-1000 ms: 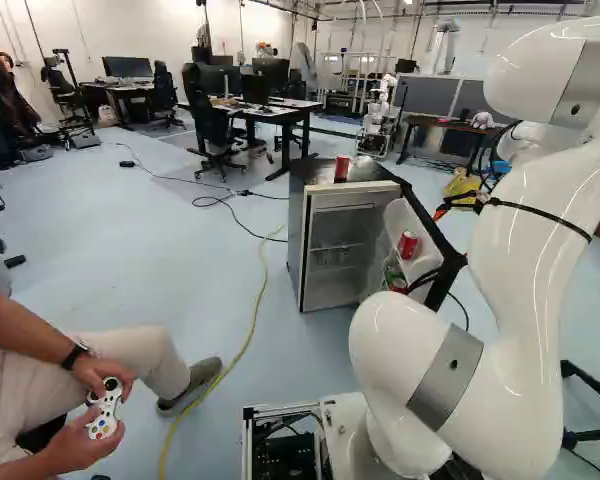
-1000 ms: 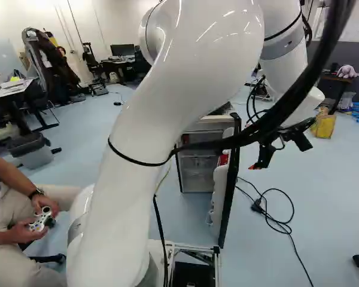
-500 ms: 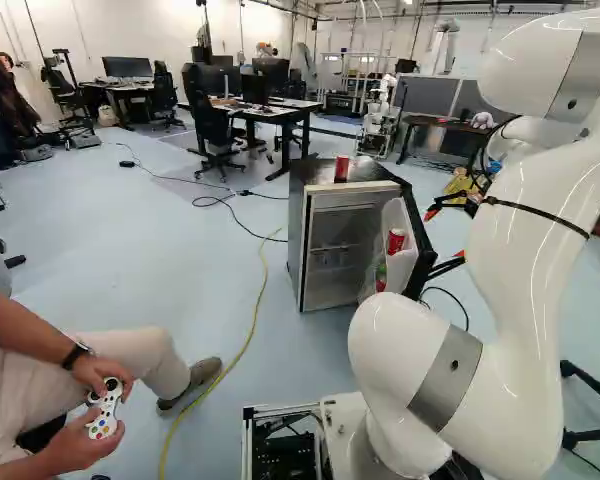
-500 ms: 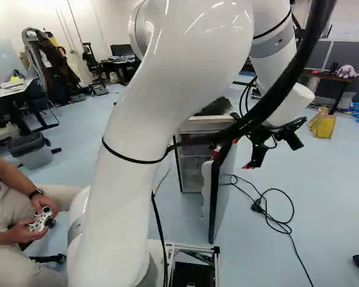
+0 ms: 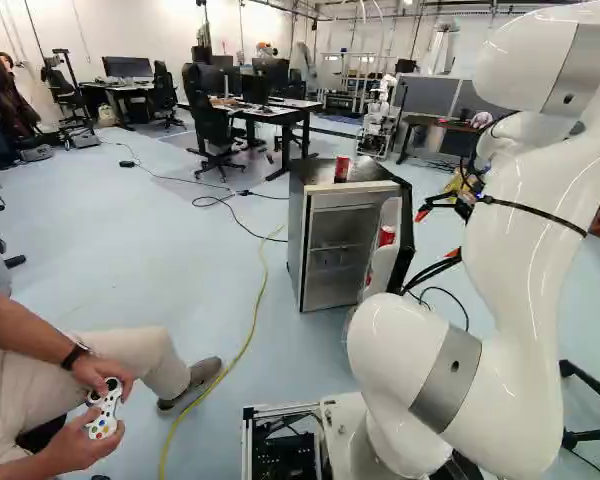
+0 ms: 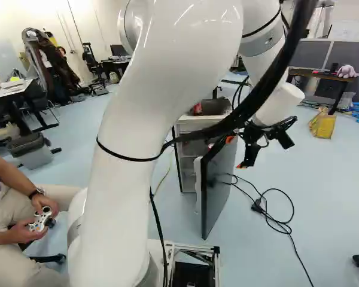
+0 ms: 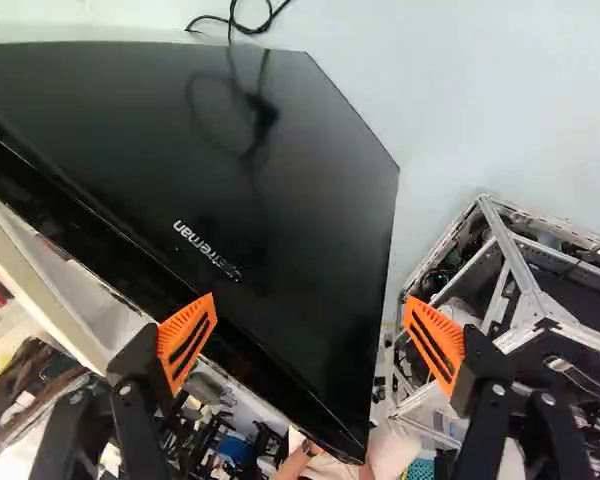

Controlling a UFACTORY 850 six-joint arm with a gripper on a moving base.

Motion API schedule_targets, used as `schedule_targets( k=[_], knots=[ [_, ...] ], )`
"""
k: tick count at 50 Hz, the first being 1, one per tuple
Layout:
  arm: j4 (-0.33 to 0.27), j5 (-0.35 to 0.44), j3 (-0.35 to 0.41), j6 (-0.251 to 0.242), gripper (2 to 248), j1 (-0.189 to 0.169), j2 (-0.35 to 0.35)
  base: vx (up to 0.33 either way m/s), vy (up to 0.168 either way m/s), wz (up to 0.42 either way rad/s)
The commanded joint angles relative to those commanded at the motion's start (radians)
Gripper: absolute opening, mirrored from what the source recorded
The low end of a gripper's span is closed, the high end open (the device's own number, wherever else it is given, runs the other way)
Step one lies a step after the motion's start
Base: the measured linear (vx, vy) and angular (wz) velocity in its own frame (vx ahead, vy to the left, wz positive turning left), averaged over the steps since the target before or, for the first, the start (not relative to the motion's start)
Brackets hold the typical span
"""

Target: Grab a drink from the fridge

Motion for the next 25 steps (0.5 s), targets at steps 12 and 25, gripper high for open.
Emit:
schedule_targets(
  k=[12, 25],
  knots=[
    [0.0, 0.0, 0.017, 0.0, 247, 0.023, 0.011, 0.0, 0.0, 0.0],
    [0.0, 0.0, 0.032, 0.0, 247, 0.05, 0.02, 0.0, 0.0, 0.0]
  ],
)
